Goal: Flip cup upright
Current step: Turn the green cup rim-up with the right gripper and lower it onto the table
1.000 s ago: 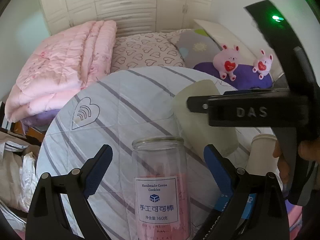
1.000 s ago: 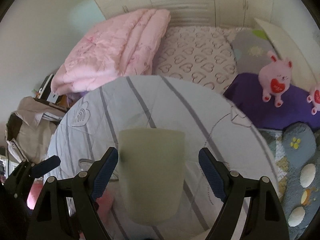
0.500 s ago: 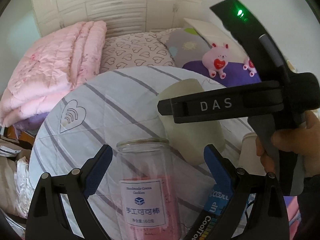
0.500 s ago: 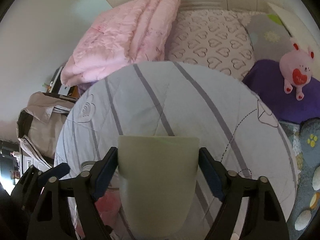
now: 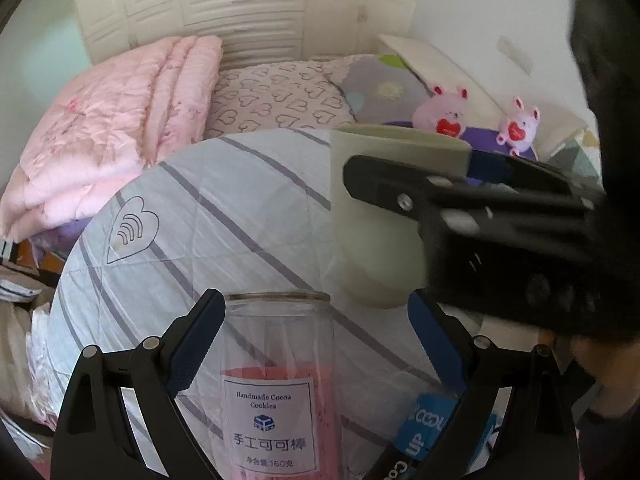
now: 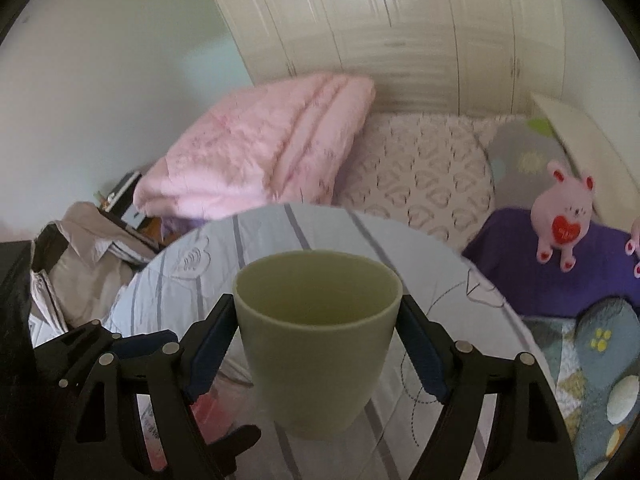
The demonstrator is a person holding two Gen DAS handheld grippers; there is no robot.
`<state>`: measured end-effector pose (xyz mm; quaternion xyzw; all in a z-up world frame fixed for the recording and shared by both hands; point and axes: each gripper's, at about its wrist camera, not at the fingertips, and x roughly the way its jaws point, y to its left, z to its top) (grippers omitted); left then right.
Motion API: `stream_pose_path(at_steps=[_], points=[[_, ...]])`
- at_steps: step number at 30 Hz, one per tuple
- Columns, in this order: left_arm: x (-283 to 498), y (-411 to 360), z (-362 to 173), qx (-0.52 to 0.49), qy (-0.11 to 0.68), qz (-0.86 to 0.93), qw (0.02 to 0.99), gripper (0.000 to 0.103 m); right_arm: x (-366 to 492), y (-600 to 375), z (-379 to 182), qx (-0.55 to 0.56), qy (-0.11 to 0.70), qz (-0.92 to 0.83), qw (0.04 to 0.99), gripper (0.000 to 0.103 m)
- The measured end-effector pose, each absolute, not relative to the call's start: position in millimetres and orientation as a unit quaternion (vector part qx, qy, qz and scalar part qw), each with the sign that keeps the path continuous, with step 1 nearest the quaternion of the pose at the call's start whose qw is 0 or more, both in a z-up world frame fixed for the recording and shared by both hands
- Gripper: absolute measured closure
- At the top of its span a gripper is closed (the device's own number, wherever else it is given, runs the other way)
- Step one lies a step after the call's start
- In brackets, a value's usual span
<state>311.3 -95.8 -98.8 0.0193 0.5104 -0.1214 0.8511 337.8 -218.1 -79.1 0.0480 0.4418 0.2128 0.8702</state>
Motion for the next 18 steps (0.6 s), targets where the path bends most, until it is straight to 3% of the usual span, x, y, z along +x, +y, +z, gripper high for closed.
stream_pose_path(at_steps=[6,18], points=[[312.9,-97.2,-104.3,0.033,0.513,-0.092,0.853,0.009,324.1,-210.4,-82.5,0.010,0.398,0.209,0.893,0.023],[295.8,-90.1,-103.1,0.046,0.520,-0.084,0.849,0.009,299.4,-215.2,-81.8,-0.007,0.384,0.207,0.900,0.023]])
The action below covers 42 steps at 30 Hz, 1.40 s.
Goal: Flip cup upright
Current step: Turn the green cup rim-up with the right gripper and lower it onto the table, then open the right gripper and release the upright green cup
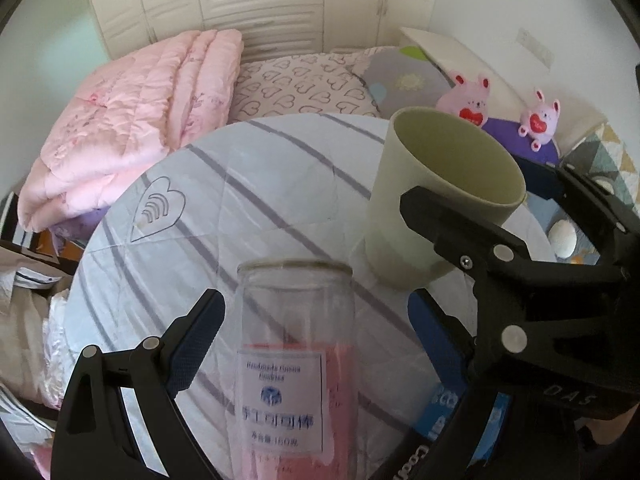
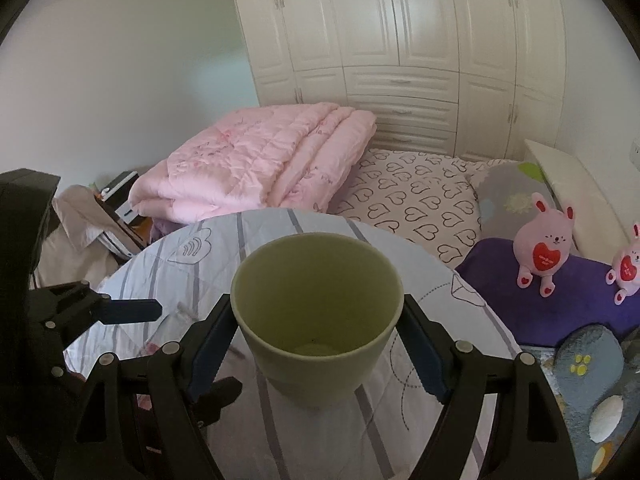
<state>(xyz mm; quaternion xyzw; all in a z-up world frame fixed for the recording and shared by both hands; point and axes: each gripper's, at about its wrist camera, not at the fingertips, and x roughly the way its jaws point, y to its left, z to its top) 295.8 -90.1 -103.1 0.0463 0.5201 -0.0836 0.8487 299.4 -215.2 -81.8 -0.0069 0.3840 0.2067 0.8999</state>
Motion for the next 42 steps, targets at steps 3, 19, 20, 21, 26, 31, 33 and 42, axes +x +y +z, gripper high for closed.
stream_pose_path(at_steps=[3,19,20,21,26,31,33,42], points=[[288.9,-90.0,-101.1,0.053,0.518,-0.084,0.850,0.009,292.7,-212.8,-79.8,-0.015,0.379,0.207,0.902,0.022],[276.2,-93.5,-93.4,0.066,0.512,-0.080,0.853,0.009,280.3,-211.8,-77.1,-0.023,0.386,0.211,0.898,0.021],[275.9,-93.8,-93.1,0.066,0.511,-0.080,0.853,0.009,279.9,-211.6,-77.0,-0.024,0.386,0.210,0.898,0.021],[275.6,-94.1,-92.7,0.066,0.511,-0.080,0.853,0.009,280.0,-211.4,-77.3,-0.024,0.387,0.210,0.897,0.021],[273.3,-96.2,-90.4,0.069,0.509,-0.084,0.854,0.009,279.7,-209.9,-75.6,-0.026,0.398,0.205,0.894,0.021],[270.3,-100.0,-88.6,0.076,0.506,-0.084,0.855,0.009,277.1,-208.9,-74.0,-0.031,0.408,0.204,0.890,0.021],[269.9,-100.5,-88.8,0.076,0.507,-0.083,0.854,0.009,276.7,-209.0,-73.9,-0.034,0.409,0.204,0.889,0.021],[267.2,-101.7,-84.6,0.077,0.504,-0.083,0.856,0.009,272.1,-202.4,-63.3,-0.050,0.395,0.207,0.894,0.020]])
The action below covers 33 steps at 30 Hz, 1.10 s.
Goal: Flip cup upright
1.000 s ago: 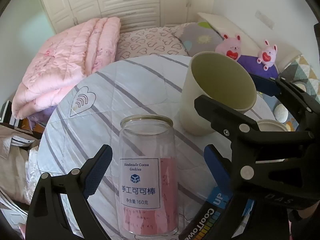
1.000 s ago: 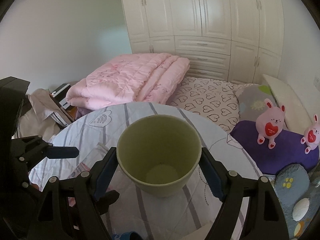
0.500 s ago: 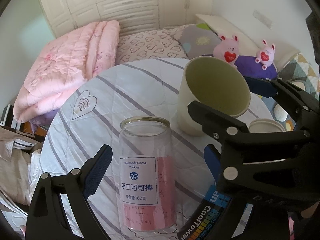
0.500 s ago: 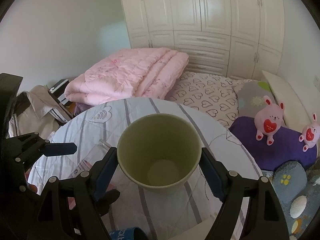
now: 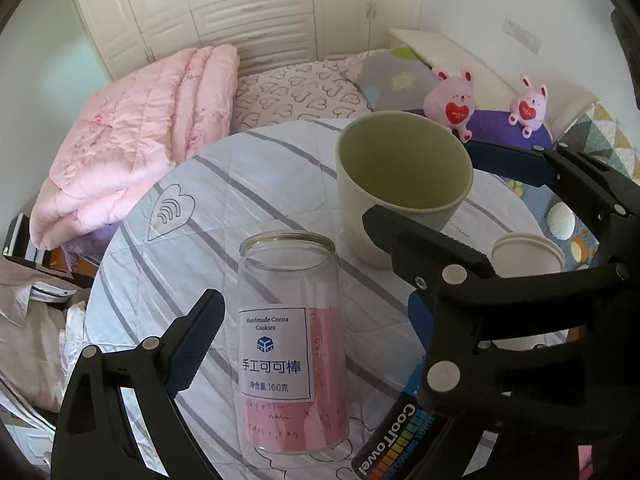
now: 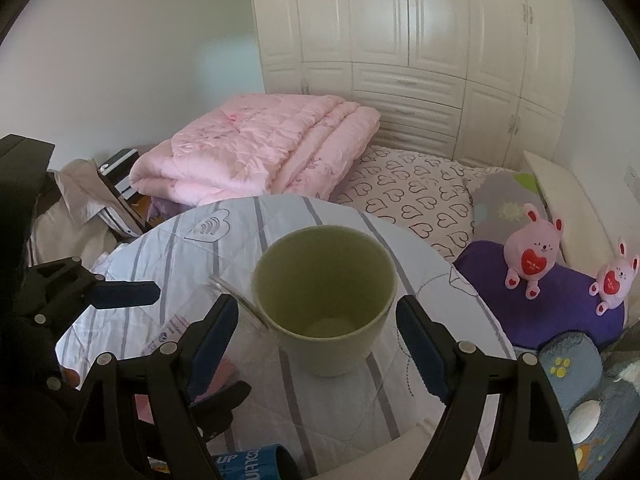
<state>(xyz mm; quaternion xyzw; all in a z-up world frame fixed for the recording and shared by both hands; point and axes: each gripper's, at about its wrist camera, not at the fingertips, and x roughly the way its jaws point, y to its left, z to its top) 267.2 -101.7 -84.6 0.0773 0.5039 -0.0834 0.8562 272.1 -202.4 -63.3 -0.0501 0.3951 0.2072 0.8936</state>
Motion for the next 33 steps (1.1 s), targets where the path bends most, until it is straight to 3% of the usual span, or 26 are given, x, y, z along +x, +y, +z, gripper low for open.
stream_pose_path(at_steps=[18,33], points=[[247.4,-103.7,-57.7,0.069,0.480,-0.092,0.870,0.009,255.6,-211.5,-42.9,-0.044,0.386,0.192,0.901,0.020],[143.3,-95.2,0.3,0.065,0.401,-0.109,0.907,0.003,167.7,-230.8,28.1,-0.016,0.348,0.133,0.928,0.020]])
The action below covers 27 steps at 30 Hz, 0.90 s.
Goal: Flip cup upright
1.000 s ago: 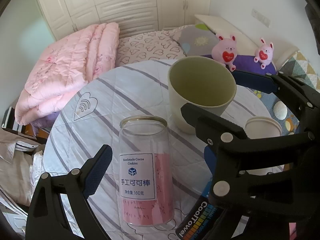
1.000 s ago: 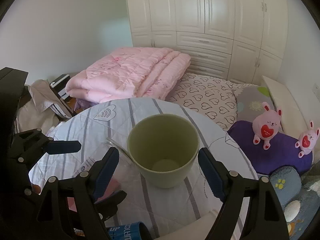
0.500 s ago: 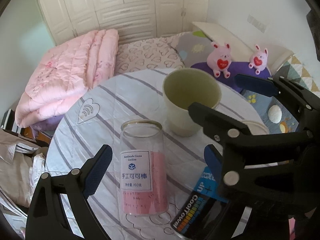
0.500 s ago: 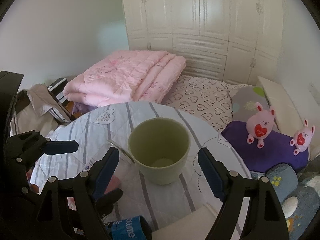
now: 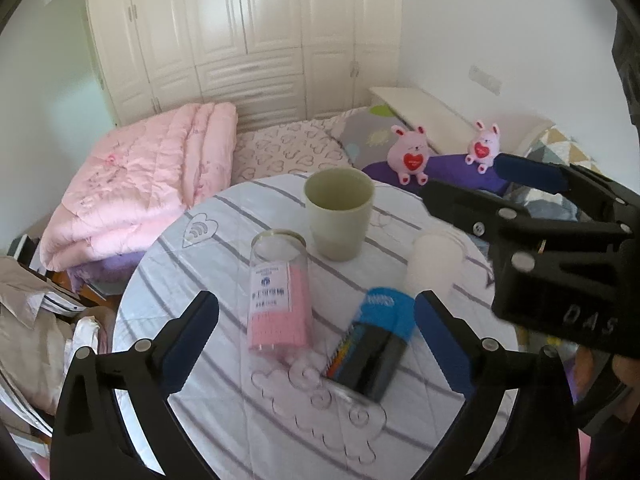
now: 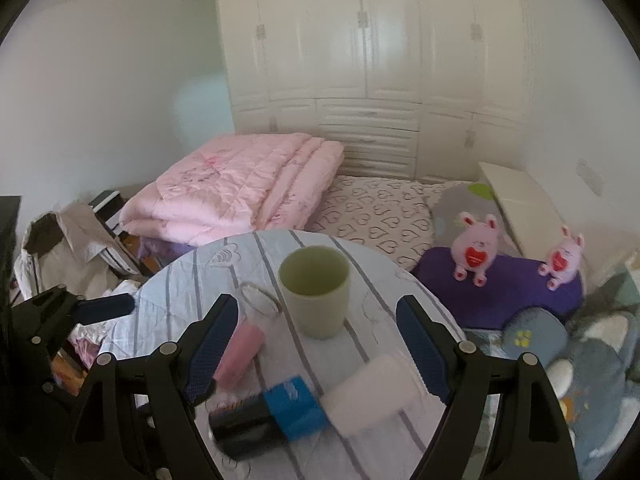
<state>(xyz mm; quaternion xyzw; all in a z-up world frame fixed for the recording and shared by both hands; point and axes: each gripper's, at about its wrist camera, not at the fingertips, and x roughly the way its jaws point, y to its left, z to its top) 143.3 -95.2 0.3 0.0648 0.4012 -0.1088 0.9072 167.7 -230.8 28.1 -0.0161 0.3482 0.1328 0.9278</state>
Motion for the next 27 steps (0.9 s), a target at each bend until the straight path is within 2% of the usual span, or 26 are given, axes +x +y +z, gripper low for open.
stream_pose_path(at_steps=[15,27], points=[[57.6,-78.4,6.6,0.055,0.342,-0.104,0.932,0.000,58.6,-238.7,37.8,-0.014,0.285,0.042,0.958,0.018],[29.6,-72.4,17.4,0.054,0.309,-0.095,0.945,0.000,21.1,-246.9,38.5,0.001,0.264,0.019,0.964,0.018]])
